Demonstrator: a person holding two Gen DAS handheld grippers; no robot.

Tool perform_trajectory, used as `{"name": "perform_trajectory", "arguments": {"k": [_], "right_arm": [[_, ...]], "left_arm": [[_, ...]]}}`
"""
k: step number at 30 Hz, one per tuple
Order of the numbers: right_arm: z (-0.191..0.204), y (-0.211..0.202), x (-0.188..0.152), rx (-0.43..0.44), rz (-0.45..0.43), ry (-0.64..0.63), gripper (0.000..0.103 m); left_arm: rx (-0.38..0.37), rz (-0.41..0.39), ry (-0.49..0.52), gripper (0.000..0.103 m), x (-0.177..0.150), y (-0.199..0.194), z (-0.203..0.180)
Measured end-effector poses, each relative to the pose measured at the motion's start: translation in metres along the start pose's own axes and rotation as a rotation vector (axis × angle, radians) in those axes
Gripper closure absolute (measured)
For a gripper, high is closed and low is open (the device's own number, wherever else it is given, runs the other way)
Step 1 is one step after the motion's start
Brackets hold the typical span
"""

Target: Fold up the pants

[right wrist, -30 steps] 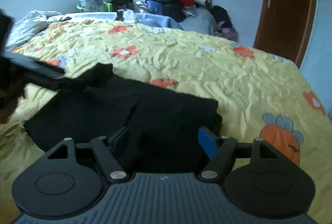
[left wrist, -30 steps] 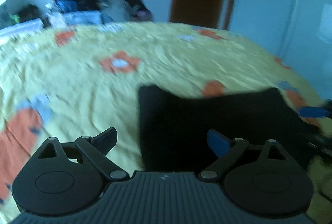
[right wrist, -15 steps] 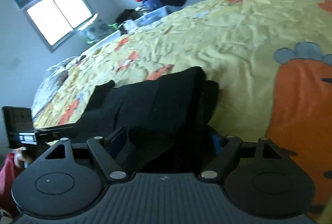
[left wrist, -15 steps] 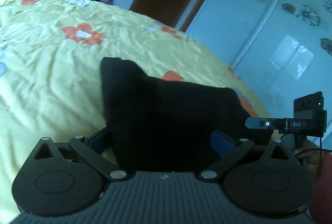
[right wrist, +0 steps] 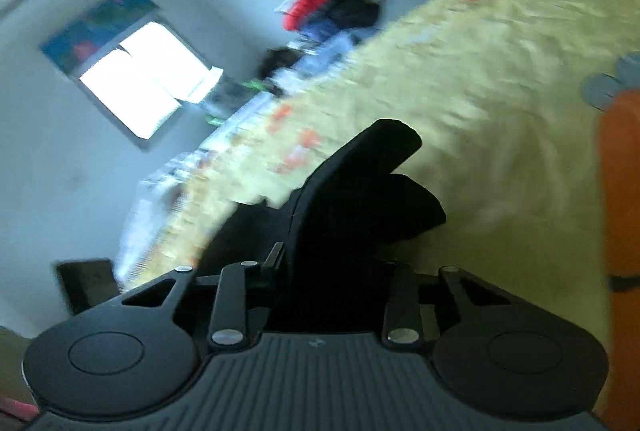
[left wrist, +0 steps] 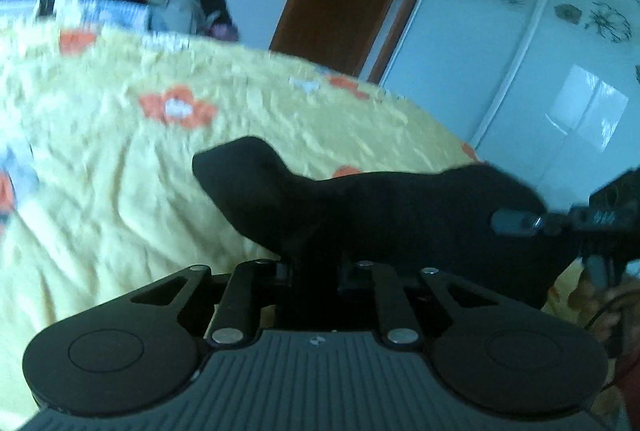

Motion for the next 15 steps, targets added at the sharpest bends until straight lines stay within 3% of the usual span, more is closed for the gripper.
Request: {"name": "perform_trajectory", "arguments": {"k": [3, 6, 9, 12, 15], "right_arm": [[0.024, 0.008, 0.015, 0.069, -0.008, -0.031, 0.073], [0.041, 0.032, 0.029, 0.087, 0.001, -0.075, 0.073], [0.041, 0.068, 0.039, 0.076, 0.022, -0.067, 0.073], [0.025, 0.106, 0.034, -0.036, 0.067, -0.077, 0.071], [0.006, 0.121, 0.020, -0.248, 0.101, -0.162, 0.060]], "left_arm": [[0.042, -0.056, 0.039, 0.086, 0.023, -0.013, 0.007], [0.123, -0.109, 0.054, 0.086, 0.049, -0.026, 0.031], [0.192, -0.104, 0.046, 0.085, 0.066, -0.028, 0.059], [0.267, -0.014, 0.041, 0.073, 0.062, -0.010, 0.090], [0.401, 0.046, 0.066, 0.047, 0.041, -0.005, 0.115]]}}
Point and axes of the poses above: each gripper's, at about its wrist camera, not at the fingertips, and y roughly the way its jaws point, z to its left, x to its top, the point moved 9 cm from there along y, roughly the way its jaws point, and after that the axes turned 1 degree about x, right-handed, at the moved point
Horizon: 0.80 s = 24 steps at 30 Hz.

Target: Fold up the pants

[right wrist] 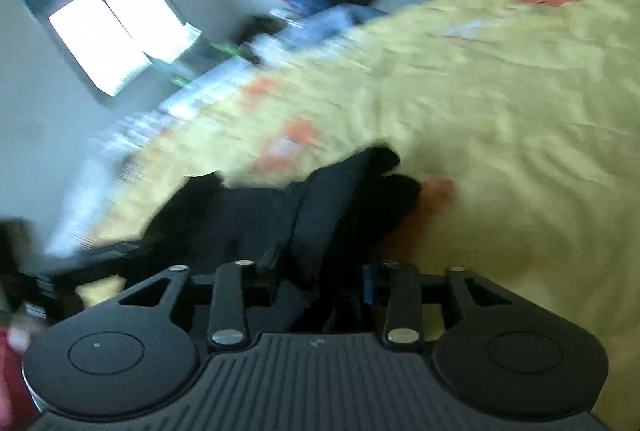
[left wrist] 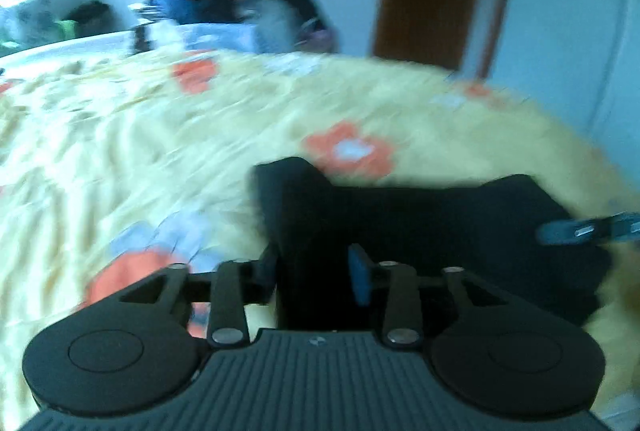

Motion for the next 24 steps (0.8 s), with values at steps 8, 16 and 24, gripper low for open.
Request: {"name": "perform_trajectory", "arguments": {"k": [8, 16, 24], "right_arm": [[0.029, -0.048, 0.011, -0.081, -0.151, -0.221, 0.041], [0.061, 0.006, -0.027, -0.128, 0.022, -0.417, 0.032], [0.071, 0.005, -0.044, -0.222, -0.025, -0.388, 0.006]], "left_arm": [[-0.009, -0.129, -0.012, 0.017, 0.015, -0.044, -0.018], [-0.061, -0.018, 0.099, 0.005, -0.022, -0.010, -0.068], [0.021, -0.071, 0.062, 0.000, -0.028, -0.008, -0.067]]}}
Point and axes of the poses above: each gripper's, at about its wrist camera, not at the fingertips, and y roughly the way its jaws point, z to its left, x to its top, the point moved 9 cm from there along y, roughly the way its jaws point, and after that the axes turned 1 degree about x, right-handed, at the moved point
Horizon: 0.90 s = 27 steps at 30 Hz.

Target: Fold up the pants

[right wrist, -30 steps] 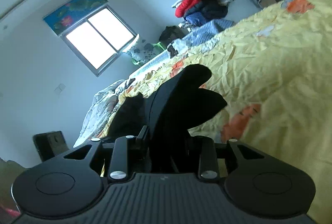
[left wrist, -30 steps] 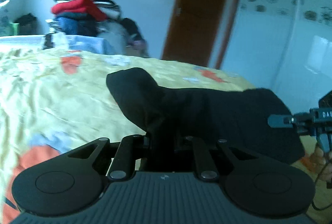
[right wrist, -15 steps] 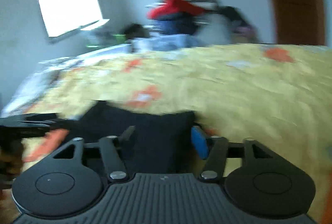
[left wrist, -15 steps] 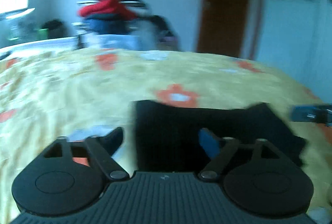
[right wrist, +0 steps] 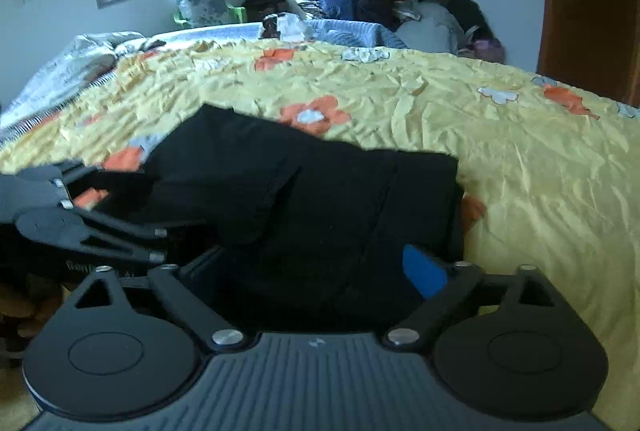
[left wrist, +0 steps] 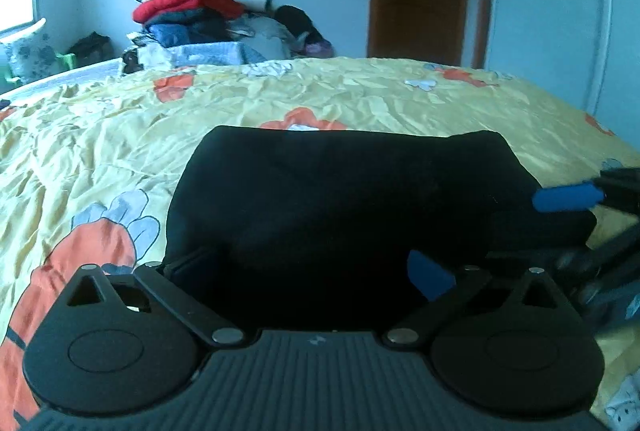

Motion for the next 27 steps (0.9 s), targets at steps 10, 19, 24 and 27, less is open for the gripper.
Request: {"name": "perform_trajectory", "arguments": {"k": [10, 19, 24, 27], "right_arm": [[-0.0010, 0.0026, -0.0073, -0.077, -0.075, 0.014, 0.000], [-0.0020, 0.0019, -0.0065, -0.082, -0.076, 0.013, 0.000], [-0.0019, 0.0021, -0.0066, -0.082, -0.076, 0.014, 0.000], [-0.0031, 0.0030, -0.0073, -0.091, -0.073, 0.019, 0.000]], "left_arm": [[0.031, -0.007, 0.000, 0.000, -0.0029, -0.0036, 0.0011], [0.030, -0.004, -0.004, 0.000, -0.0036, -0.0033, 0.0018], [0.029, -0.003, -0.006, 0.000, -0.0036, -0.0032, 0.0021], [0.028, -0.001, -0.007, 0.000, -0.0038, -0.0028, 0.0025]]}}
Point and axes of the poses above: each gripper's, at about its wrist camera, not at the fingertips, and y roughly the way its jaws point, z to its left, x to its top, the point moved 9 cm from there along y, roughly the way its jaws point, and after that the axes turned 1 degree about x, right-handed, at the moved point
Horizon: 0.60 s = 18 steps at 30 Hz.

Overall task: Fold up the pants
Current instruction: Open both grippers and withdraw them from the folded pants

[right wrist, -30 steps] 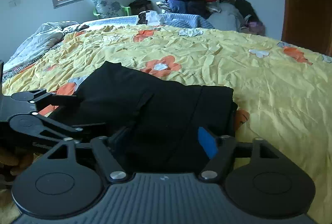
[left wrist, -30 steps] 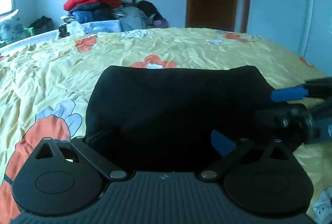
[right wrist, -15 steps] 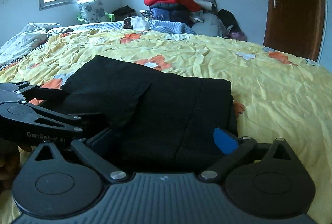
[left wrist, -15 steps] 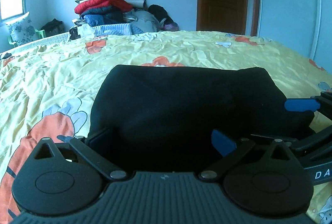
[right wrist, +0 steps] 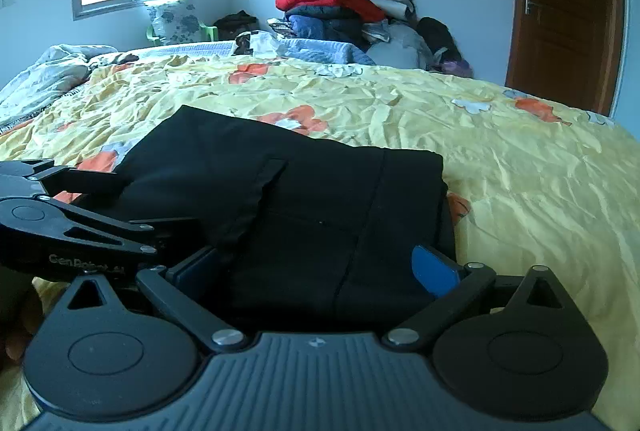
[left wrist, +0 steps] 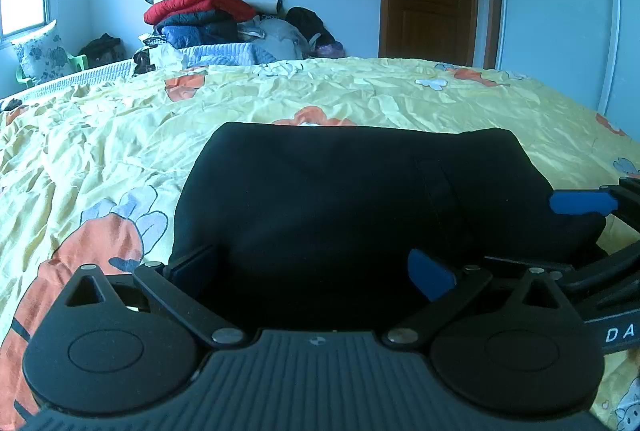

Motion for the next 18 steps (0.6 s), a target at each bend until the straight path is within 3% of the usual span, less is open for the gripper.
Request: {"name": "perform_trajectory", "arguments": {"k": [4, 9, 14, 18], "right_arm": [[-0.001, -0.002, -0.001, -0.032, 0.007, 0.008, 0.000], [0.001, -0.026, -0.008, -0.060, 0.005, 0.070, 0.000], [0.013, -0.040, -0.019, -0.079, 0.035, 0.051, 0.000], [0.024, -0.042, -0.036, -0.054, 0.109, 0.070, 0.000]], "left_arm": [[-0.010, -0.014, -0.015, 0.000, 0.000, -0.005, 0.003], [0.075, -0.013, -0.026, 0.000, -0.009, -0.038, 0.012], [0.052, 0.017, -0.116, 0.000, -0.028, -0.067, 0.023], [0.051, 0.050, -0.153, 0.000, -0.048, -0.084, 0.026]]}}
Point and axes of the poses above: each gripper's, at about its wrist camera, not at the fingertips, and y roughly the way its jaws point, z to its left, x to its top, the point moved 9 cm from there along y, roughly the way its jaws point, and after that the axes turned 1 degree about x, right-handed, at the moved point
